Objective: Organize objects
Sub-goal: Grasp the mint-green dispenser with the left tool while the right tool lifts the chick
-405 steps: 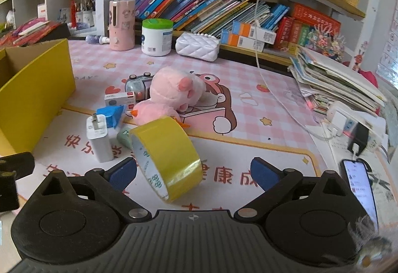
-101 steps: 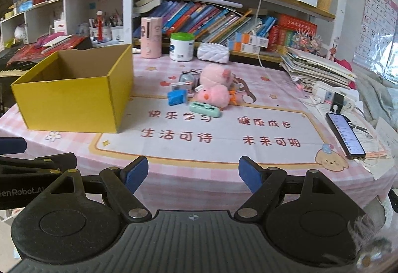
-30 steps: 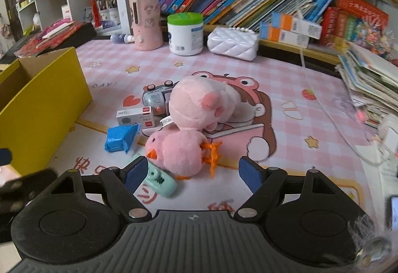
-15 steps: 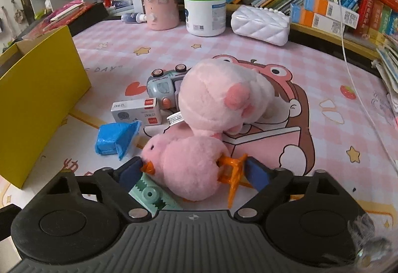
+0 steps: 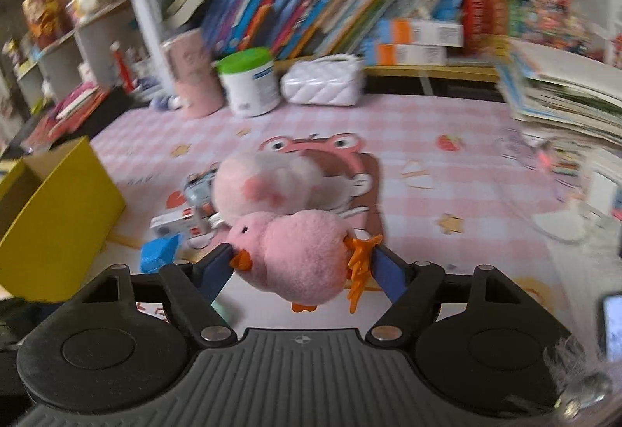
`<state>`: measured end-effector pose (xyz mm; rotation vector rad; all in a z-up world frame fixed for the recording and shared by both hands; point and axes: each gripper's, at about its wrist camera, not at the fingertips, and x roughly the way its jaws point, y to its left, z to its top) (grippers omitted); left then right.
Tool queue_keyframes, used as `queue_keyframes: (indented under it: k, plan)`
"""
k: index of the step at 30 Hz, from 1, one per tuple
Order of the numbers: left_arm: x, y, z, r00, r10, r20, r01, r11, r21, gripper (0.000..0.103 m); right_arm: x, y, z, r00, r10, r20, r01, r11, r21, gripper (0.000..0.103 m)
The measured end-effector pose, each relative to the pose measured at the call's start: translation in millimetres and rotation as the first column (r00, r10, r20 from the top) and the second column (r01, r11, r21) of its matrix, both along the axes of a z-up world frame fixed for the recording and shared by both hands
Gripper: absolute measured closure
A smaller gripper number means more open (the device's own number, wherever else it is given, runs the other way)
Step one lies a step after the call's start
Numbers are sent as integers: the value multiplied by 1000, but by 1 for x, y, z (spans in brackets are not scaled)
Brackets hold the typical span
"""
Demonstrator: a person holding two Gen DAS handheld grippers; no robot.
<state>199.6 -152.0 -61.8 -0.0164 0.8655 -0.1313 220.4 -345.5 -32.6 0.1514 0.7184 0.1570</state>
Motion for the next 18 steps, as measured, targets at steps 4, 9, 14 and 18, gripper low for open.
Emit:
queue_keyframes:
  k: [4, 9, 14, 18]
  plan:
    - [17, -15, -12, 1000, -15, -12, 15, 1000, 2, 19, -17, -13, 6, 999, -30, 23, 31, 999, -33, 27]
    - [34, -30, -26, 998, -49, -30, 51, 997, 57, 19, -22, -18, 6, 999, -26, 37, 29, 997, -70, 27]
    - [42, -25, -37, 996, -76, -38, 78, 994, 76, 20, -20, -24, 2, 999, -36, 21, 37, 998, -60, 28]
    - [42, -24, -40, 990, -138, -21, 139, 987, 86, 29, -18, -26, -1, 999, -42, 8, 43, 998, -52, 28]
